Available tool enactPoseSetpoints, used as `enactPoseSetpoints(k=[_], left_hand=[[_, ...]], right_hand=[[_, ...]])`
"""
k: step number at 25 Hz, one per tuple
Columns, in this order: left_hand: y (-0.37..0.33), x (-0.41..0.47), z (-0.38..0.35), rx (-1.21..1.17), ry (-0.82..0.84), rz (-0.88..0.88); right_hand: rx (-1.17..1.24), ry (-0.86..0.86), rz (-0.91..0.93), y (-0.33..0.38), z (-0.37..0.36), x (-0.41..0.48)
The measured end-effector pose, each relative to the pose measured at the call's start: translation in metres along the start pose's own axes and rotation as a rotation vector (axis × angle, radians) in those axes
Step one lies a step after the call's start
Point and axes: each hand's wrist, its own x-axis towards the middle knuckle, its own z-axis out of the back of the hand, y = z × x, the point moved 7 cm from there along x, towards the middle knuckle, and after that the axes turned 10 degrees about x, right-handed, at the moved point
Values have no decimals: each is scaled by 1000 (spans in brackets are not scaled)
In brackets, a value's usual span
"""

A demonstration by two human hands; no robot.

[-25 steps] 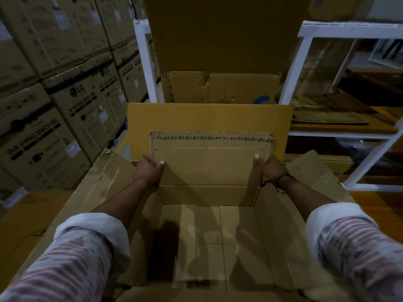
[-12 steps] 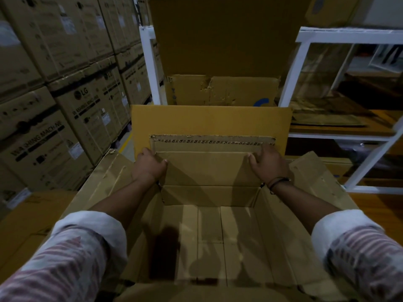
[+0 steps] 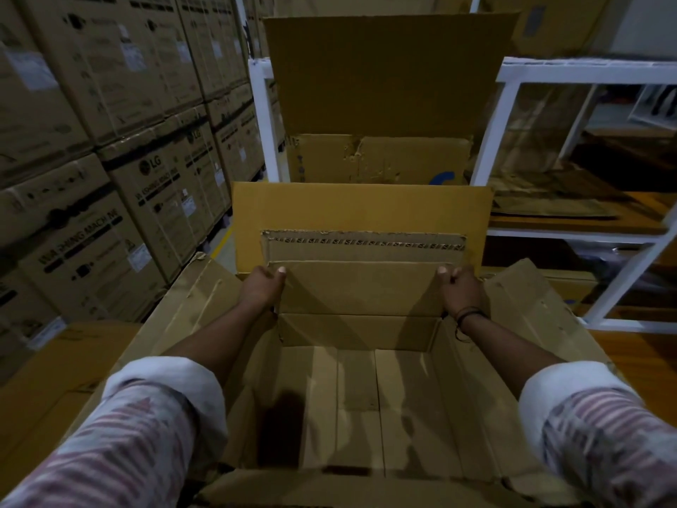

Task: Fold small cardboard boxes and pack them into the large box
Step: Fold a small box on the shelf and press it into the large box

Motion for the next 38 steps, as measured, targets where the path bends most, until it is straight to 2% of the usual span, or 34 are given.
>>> enactPoseSetpoints(k=[7,12,16,20,22,25,30,35,38], left_hand=[[-8,6,4,95,-45,11],[1,13,2,74,-11,37],[0,10,20,63,-81,20],[-18,-9,55,58,-279,-57],[-33,-22,70,85,-374,-165],[-50,-36,78,164,-424,-267],[-58,-57,76,263,-455,-348],[-56,-63,72,301,-395,-422],[-61,-71,72,358,-419,-500]], right_hand=[[6,28,-52,-4,2,13],[-36,7,-83,-5,2,8],[47,-64,33,13,6,6],[-40,-102,219,40,14,-4],[-102,-75,299,56,12,-13],[-155,-8,305,68,5,-23],[-303,155,275,63,-10,-41],[-492,289,380,71,-19,-63],[-556,352,387,73,-24,-72]])
